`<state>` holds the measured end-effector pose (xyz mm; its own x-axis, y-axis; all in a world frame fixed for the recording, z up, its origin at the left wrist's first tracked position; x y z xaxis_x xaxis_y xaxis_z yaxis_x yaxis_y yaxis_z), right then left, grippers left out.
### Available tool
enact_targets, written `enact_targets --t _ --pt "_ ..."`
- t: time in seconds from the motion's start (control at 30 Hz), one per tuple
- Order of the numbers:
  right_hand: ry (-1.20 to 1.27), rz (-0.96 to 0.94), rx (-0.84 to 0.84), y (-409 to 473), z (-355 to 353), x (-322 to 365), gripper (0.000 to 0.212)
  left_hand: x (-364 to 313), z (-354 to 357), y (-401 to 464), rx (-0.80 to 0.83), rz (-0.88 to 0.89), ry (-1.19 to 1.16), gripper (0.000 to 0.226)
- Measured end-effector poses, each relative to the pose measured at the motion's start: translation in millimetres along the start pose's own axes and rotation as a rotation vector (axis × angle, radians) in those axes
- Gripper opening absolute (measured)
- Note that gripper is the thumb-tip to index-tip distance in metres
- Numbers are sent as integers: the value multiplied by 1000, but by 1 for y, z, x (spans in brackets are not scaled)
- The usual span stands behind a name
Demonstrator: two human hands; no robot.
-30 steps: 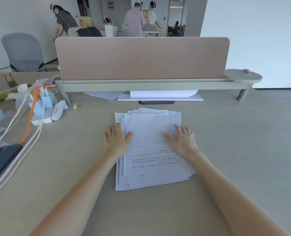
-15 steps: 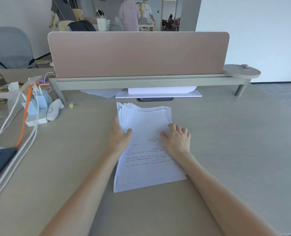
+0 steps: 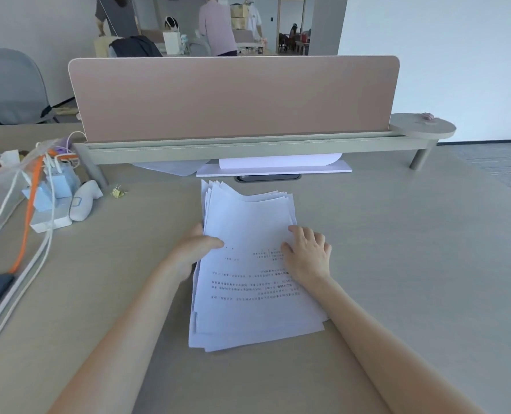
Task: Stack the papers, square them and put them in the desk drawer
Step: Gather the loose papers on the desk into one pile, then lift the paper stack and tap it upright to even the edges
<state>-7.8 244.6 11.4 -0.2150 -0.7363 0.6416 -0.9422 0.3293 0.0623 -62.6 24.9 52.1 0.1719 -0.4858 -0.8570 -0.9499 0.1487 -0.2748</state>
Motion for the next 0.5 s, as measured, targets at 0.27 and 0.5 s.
enact_targets --t 0.27,0.5 --pt "864 268 59 11 -30 2 47 -15 -11 -15 -9 129 -283 39" --pt "1182 41 62 10 -83 38 25 -54 -21 -32 -95 225 -450 23"
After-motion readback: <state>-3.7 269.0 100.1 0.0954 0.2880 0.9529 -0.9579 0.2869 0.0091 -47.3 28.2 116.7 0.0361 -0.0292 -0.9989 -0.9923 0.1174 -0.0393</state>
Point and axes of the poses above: each hand's wrist, its own y-axis towards the middle knuckle, its own z-axis out of the palm, x = y × z, the point moved 1 cm from there along y, towards the middle knuckle, and after that the axes turned 12 degrees about y, right-handed, at the moved point
